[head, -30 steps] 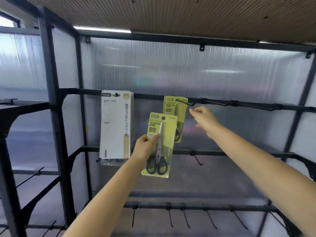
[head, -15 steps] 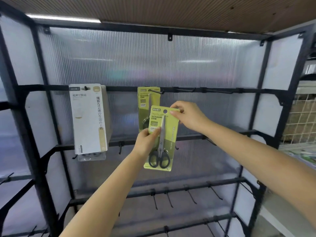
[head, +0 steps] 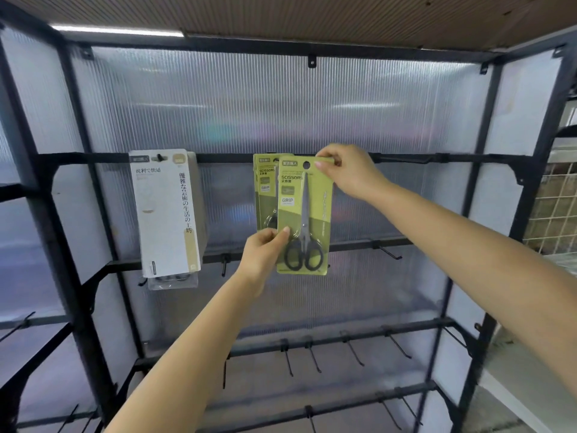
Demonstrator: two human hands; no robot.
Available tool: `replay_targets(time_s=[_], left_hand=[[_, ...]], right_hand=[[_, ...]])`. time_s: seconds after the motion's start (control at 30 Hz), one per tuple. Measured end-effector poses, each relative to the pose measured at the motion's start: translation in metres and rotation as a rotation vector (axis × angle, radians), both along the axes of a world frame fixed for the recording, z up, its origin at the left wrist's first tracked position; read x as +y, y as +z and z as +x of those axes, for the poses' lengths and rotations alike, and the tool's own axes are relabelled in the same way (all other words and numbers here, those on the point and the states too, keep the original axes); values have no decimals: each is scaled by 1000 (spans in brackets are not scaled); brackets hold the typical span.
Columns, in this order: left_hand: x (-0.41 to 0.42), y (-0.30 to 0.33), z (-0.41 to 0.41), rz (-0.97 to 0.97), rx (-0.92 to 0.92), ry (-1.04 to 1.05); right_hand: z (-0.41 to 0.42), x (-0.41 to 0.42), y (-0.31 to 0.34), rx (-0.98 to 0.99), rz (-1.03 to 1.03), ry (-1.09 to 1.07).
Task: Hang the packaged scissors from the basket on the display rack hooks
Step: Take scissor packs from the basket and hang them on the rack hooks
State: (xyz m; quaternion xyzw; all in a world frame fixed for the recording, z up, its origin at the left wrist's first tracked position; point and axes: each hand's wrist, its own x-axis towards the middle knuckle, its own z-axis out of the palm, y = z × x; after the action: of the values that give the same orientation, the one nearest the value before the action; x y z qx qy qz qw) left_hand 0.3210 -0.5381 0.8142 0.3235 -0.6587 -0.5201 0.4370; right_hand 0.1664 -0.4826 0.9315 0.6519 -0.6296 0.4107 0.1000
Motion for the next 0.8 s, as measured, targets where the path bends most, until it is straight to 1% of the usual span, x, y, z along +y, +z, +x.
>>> replay_targets(time_s=[0.17,0.33,0.47,0.63,0.8], left_hand=[[-5,-2,-2,-25,-8,40],[-8,-4,-3,-13,31,39],[-10,-3,-6,-16,45,49],[-13,-2,-7,-45,107,36],[-20,-8,-8,-71,52,14]], right_hand=[[3,-12,0,0,25,-9],[2,-14,0,12,31,-1],[2,-15,3,-20,50,20],[2,-18,10,-63,23,14],[-3,-31,3,-84,53,10]])
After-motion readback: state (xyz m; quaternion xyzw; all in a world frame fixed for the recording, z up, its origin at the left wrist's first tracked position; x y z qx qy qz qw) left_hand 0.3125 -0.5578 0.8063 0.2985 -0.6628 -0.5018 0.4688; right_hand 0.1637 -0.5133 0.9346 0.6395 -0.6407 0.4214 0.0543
